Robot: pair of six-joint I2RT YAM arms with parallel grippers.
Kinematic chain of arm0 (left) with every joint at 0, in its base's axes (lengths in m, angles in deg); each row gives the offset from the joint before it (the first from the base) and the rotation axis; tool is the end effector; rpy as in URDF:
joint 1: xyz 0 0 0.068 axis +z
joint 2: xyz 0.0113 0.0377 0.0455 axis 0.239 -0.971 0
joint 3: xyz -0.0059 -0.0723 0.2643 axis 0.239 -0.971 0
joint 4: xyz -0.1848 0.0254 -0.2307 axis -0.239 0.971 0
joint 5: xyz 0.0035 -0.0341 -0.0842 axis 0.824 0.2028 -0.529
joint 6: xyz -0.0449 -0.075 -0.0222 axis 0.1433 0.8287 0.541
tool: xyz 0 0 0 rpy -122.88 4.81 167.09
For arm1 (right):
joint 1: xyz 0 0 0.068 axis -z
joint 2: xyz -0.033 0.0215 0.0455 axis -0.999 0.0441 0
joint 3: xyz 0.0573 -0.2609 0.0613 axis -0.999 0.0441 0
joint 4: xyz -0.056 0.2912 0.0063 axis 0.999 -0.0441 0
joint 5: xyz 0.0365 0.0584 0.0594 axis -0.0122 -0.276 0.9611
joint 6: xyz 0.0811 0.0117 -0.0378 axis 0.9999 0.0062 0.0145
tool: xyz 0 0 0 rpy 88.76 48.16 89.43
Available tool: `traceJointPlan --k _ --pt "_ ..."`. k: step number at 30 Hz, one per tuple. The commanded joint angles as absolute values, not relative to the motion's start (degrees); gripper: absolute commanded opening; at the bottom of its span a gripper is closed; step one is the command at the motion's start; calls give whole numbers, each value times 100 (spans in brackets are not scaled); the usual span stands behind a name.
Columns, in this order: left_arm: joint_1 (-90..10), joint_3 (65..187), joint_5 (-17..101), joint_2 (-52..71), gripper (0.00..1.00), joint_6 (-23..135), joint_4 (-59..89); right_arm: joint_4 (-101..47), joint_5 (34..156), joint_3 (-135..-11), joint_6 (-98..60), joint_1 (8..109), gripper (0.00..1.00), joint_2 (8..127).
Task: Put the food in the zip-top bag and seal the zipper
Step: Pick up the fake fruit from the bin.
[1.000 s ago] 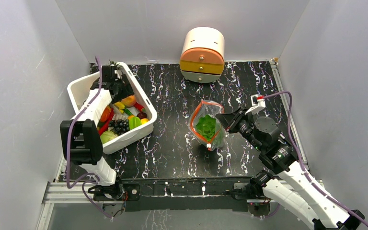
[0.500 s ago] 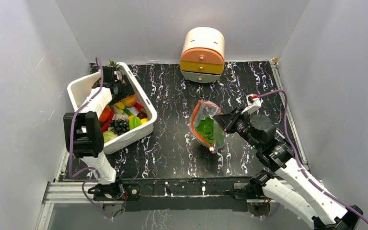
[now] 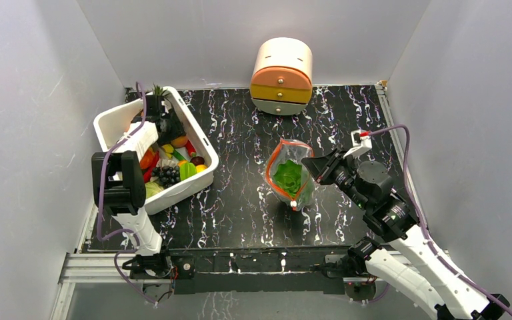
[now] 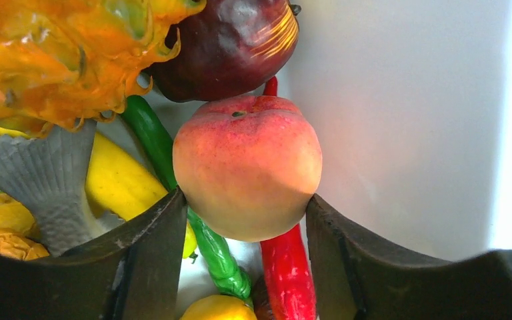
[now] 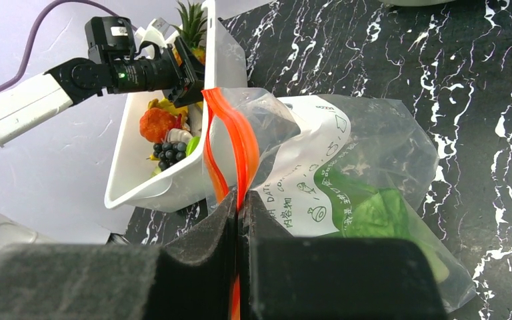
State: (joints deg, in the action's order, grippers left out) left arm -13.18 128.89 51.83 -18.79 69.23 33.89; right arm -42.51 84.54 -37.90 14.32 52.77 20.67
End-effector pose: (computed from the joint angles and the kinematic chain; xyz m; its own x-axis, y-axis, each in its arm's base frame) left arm 0.4674 0.0073 0.1770 -0.6393 -0.4223 -0.6426 -0.3234 0.9058 -0.2736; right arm 0.1880 0.1261 0.3286 -0.4452 0.4751 -0.7590 -0.3231 0.7054 0.6310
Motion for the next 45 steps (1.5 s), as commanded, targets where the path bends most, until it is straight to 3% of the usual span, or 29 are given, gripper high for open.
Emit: traceJointPlan --k 1,21,35,45 --pt "-1295 12862 5239 -1572 45 6983 3529 -4132 8316 -4173 1394 5306 0 1929" --pt "-1295 12587 4610 -27 41 7465 4088 -4210 8276 -3949 1824 5304 0 1807" --pt "-1324 13294 2783 881 39 7266 5100 -4506 8393 -4274 2446 5302 0 2471" --pt "-2130 13011 1212 1411 37 7354 4509 -3762 8292 -4017 2551 5302 0 2966"
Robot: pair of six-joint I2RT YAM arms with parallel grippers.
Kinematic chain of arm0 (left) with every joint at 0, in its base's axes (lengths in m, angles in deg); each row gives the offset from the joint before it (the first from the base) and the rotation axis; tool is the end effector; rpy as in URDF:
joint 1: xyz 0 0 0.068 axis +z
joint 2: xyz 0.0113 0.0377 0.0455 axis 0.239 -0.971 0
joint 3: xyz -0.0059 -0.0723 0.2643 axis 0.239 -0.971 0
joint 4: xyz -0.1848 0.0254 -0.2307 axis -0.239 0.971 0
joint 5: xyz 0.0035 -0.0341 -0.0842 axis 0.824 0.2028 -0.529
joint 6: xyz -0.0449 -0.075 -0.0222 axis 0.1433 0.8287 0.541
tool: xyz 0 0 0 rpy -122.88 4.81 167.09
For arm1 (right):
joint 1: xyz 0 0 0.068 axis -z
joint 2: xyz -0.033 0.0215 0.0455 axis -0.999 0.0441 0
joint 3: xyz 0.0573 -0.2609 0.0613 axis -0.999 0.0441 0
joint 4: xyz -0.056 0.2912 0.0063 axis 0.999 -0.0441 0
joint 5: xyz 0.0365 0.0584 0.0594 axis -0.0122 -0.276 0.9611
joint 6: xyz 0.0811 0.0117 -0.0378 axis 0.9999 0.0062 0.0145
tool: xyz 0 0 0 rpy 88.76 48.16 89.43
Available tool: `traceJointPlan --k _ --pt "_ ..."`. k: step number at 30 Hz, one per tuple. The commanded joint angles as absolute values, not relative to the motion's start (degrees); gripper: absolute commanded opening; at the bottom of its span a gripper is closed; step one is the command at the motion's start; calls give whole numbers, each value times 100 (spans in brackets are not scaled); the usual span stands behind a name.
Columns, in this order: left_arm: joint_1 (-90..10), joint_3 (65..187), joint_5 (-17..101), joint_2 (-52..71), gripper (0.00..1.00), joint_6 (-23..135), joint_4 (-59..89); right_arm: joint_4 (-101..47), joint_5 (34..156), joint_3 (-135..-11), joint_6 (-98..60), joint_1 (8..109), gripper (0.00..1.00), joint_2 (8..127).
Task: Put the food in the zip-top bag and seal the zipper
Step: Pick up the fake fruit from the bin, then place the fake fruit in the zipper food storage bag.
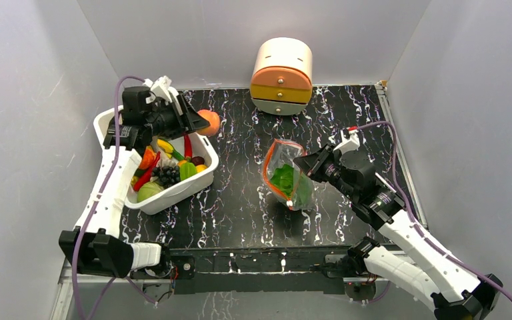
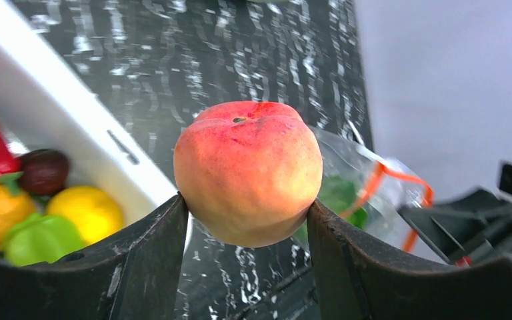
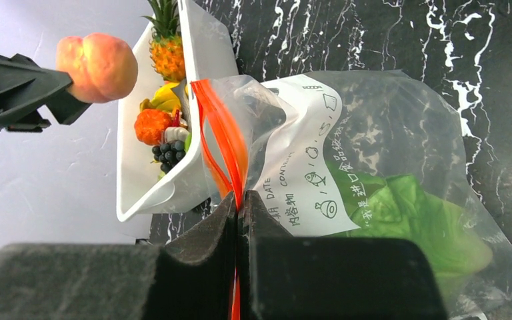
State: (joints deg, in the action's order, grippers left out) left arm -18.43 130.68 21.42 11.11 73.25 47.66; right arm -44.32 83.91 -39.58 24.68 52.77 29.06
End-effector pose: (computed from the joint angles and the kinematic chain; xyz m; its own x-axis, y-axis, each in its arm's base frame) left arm 0.3489 -0.0673 0.3751 -0.6461 -0.3675 -0.6689 0.2146 0.7536 -0.6213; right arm 0.2111 0.1410 0.3042 -0.5656 0.5455 -0.6185 -0.1412 0.6748 0.7243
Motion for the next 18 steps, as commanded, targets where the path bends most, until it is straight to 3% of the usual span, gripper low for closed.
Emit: traceJointPlan --k 1,18 --pt "-2190 13000 1056 1431 37 7402 4414 -3731 8306 -4037 2568 5306 0 3018" --pt "-4186 12372 188 1098 36 7800 2820 -3233 8702 -4081 2826 5302 0 3132"
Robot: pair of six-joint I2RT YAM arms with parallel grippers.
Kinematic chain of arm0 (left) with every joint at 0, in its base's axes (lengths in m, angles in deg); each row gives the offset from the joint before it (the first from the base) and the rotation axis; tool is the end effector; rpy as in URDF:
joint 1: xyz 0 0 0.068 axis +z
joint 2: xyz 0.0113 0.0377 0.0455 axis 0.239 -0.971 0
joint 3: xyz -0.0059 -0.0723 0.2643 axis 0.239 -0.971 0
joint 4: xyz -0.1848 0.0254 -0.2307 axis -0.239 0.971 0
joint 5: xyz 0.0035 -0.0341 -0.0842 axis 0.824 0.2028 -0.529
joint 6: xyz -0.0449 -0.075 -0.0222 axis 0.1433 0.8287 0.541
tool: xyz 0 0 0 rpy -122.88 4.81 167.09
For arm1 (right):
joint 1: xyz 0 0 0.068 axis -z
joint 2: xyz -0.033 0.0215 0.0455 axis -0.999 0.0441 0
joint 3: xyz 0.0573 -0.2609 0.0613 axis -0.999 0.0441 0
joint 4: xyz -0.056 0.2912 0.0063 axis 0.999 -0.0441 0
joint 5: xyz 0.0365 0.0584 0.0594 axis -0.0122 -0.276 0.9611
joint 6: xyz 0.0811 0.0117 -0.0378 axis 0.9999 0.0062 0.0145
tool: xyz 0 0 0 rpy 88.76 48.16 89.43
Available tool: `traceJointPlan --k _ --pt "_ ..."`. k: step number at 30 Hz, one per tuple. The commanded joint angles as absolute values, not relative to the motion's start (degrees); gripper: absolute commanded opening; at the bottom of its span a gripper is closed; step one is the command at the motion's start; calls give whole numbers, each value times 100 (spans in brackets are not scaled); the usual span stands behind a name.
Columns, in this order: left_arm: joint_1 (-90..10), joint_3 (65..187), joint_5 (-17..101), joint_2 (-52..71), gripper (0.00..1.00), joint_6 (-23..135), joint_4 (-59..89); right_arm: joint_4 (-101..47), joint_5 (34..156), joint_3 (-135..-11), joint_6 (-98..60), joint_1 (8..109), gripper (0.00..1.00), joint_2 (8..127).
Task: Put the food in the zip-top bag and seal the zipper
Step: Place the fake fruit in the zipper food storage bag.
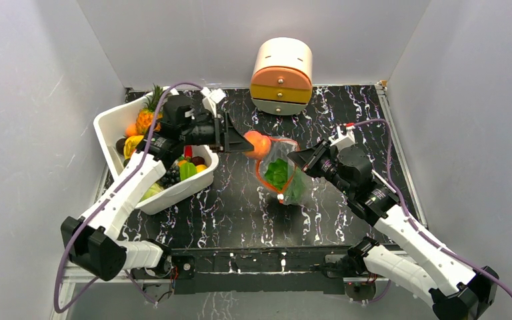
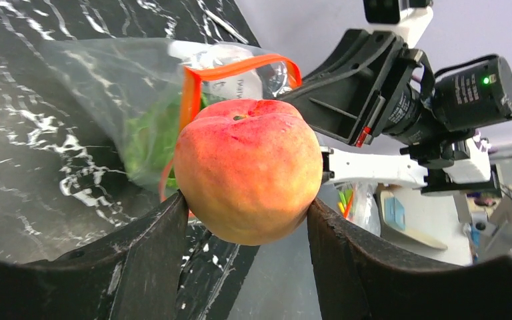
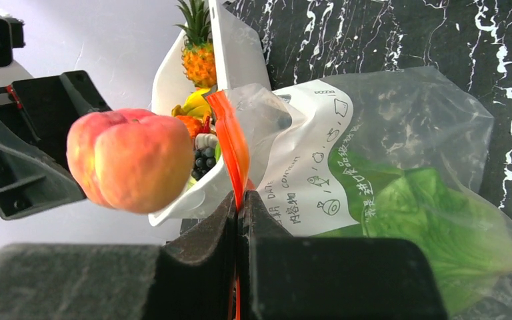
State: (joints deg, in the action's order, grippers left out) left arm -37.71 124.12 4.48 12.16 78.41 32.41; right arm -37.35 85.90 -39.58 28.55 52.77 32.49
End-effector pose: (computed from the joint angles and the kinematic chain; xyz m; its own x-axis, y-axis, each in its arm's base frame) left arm 0.2968 -0.1947 0.3736 -0.7388 -0.0953 -0.6672 0.5963 0.3688 -0.7130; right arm 0.2233 0.1528 0.3077 -0.5679 0.5952 -0.5686 -0.1585 0.5988 0.7851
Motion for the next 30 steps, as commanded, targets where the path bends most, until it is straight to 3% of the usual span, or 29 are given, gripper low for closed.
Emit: traceJointPlan --k 1,25,30 --pt "-4287 12374 236 1026 36 7709 2823 -3238 8723 -4058 2810 5302 0 3111" --pt "-4977 13003 2358 211 36 7170 3902 -2562 8993 -3488 2595 5302 0 2956" --pt "-4994 13028 2283 182 36 7220 3826 -2340 9049 -3432 2562 5302 0 3013"
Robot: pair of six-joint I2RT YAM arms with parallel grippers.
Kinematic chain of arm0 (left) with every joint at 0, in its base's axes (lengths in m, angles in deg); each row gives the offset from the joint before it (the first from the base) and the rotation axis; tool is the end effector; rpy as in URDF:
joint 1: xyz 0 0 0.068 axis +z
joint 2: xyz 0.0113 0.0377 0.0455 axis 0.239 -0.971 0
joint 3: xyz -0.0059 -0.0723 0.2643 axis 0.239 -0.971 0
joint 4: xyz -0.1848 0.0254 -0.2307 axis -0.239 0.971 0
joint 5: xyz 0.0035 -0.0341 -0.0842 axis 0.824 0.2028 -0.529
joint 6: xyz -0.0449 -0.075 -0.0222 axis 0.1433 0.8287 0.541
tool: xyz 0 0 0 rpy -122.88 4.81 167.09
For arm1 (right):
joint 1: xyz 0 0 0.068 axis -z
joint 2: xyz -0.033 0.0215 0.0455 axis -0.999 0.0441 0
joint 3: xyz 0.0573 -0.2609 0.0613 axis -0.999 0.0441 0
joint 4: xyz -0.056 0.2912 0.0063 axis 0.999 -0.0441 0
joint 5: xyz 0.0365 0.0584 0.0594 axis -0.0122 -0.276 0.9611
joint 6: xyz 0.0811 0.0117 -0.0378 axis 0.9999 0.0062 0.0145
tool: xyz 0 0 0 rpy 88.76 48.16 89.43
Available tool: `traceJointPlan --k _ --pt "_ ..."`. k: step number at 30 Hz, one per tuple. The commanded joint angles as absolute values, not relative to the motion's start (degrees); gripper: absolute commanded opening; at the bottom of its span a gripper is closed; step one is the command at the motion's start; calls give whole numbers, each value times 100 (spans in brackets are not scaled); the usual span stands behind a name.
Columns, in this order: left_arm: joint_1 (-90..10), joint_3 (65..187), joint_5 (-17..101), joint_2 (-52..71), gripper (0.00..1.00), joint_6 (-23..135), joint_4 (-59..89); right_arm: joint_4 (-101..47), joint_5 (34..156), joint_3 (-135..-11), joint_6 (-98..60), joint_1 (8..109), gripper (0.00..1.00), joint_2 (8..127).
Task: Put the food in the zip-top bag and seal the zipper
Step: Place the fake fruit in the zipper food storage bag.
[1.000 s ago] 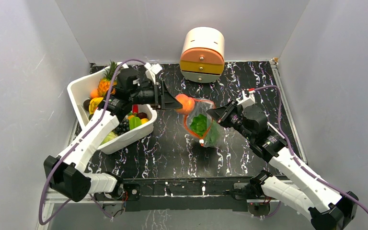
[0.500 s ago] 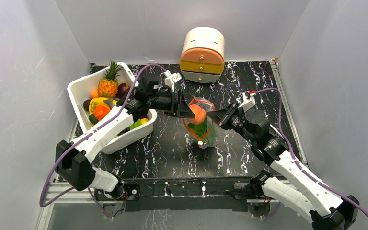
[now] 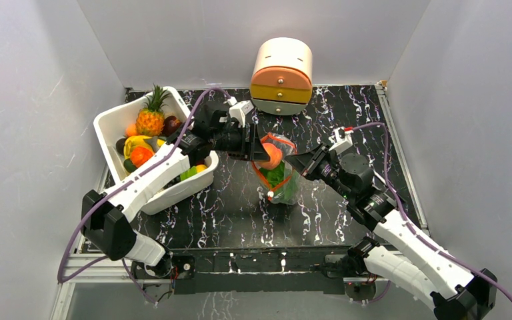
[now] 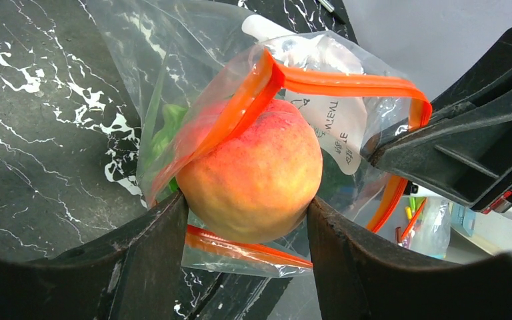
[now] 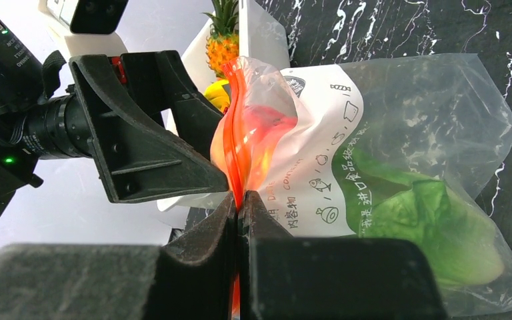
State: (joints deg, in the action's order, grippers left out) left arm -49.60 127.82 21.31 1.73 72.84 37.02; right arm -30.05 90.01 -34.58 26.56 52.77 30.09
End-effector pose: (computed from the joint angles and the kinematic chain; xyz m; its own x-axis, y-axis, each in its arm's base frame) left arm 0.3042 -0.2674 0.3193 -0.7543 0.0353 -0.6556 0.5655 0.5423 -0.6214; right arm 0.2170 0.1555 0.2992 -0.5671 0.5694 -0.5952 -0.2653 0.5578 0.7864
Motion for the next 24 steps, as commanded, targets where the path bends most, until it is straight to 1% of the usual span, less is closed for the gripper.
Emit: traceJointPlan --k 1,4,9,13,16,20,22,23,24 --pt "-5006 13068 2376 148 36 7216 3882 -2306 9063 -3429 2574 5302 0 3015" --pt "-5117 13225 2823 49 36 7091 4114 -2235 9106 -3430 2603 5302 0 3031" --pt "-5187 13246 2622 -42 37 7202 4041 -2230 9150 -3427 2607 5306 0 3033" --pt "-5374 13532 3114 -192 38 7076 4459 -2218 9188 -3377 2651 5304 0 2995" --pt "-5399 13596 2923 -222 39 7027 4483 -2132 9176 -3323 2654 5302 0 2964" --pt "-5399 13531 2745 -236 45 7073 4388 -2123 9158 -3295 2647 5303 0 2967" --pt "-5399 13485 2675 -244 47 7069 4331 -2133 9184 -3259 2664 5302 0 2944" --pt "-5399 13448 2492 -227 44 7099 4247 -2136 9181 -3232 2671 5302 0 2912" --pt "-5399 13408 2325 -223 39 7200 4128 -2134 9166 -3189 2685 5302 0 2868"
